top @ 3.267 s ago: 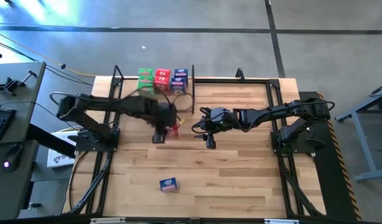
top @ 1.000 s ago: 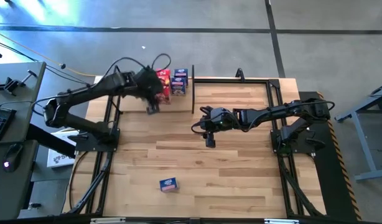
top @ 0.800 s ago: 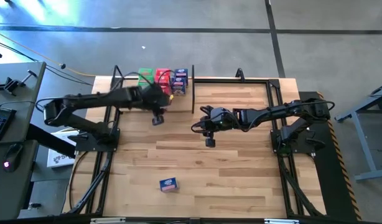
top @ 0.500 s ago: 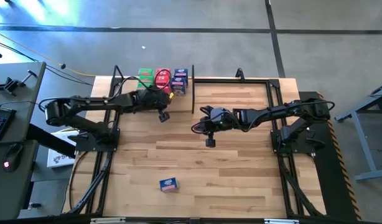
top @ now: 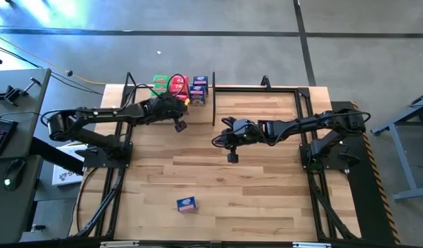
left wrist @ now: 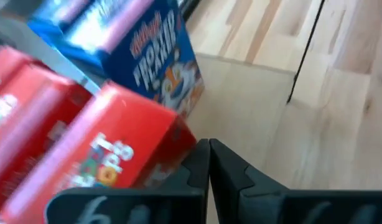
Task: Stack cereal on shelf
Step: Put the red cereal box on the shelf aligned with the red cereal box
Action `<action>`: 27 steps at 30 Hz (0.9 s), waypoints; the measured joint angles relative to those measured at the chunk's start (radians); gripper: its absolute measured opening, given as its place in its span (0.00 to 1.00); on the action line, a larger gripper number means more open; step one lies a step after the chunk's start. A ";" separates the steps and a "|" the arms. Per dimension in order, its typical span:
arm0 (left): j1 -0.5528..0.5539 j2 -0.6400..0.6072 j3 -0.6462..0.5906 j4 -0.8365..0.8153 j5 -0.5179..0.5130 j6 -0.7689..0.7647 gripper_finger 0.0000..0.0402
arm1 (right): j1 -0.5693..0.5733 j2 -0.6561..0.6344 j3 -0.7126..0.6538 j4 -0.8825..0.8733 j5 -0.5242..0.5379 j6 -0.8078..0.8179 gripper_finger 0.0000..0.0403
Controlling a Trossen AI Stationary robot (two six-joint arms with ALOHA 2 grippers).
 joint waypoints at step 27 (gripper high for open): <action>-0.002 0.031 -0.126 0.238 -0.133 -0.062 0.00 | 0.000 0.000 0.000 0.049 -0.009 0.018 0.03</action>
